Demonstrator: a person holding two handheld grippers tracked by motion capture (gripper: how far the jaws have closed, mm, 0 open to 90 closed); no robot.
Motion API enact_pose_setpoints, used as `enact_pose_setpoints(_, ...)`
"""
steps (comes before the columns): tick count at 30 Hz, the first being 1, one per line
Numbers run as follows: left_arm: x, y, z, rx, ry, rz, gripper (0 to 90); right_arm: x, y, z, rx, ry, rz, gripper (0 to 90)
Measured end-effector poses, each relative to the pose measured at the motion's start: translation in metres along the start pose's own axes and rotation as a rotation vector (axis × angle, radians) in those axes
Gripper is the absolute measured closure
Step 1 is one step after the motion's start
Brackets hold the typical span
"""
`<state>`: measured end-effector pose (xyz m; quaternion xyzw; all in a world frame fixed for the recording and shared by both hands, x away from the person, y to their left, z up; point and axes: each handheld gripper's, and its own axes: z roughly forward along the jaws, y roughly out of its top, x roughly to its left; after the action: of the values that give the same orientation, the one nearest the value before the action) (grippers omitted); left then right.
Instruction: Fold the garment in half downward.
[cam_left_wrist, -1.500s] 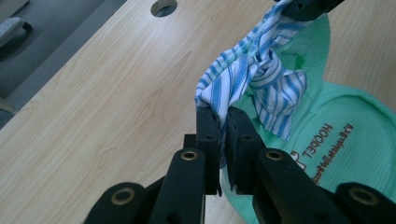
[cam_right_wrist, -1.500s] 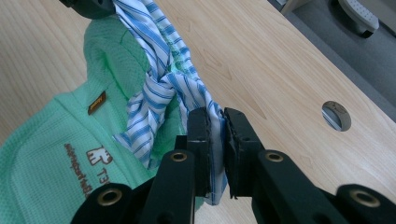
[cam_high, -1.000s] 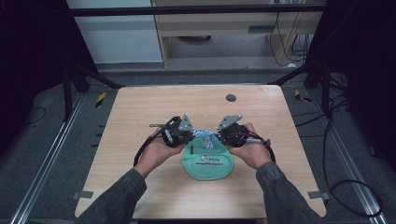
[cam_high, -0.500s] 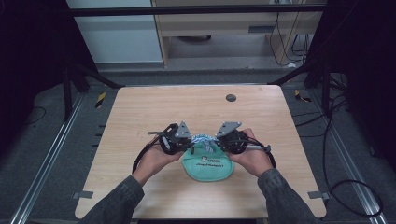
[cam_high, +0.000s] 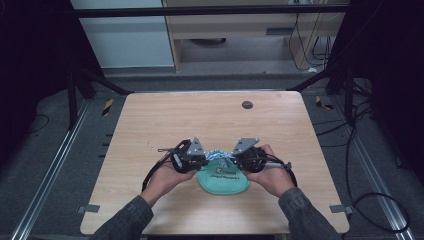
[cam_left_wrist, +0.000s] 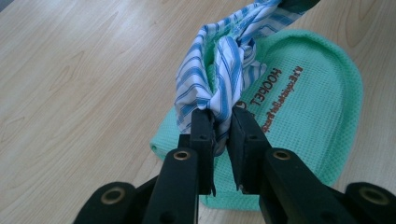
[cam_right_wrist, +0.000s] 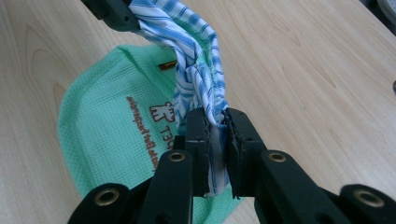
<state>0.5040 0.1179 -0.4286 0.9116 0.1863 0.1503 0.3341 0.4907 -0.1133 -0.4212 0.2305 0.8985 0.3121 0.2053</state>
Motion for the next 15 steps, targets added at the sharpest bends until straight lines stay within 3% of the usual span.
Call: enact_pose_setpoints(15, -0.0053, -0.0053, 0.0004, -0.006, -0.014, -0.012, 78.9, 0.0049, -0.0065, 0.0004, 0.002, 0.014, 0.001, 79.9)
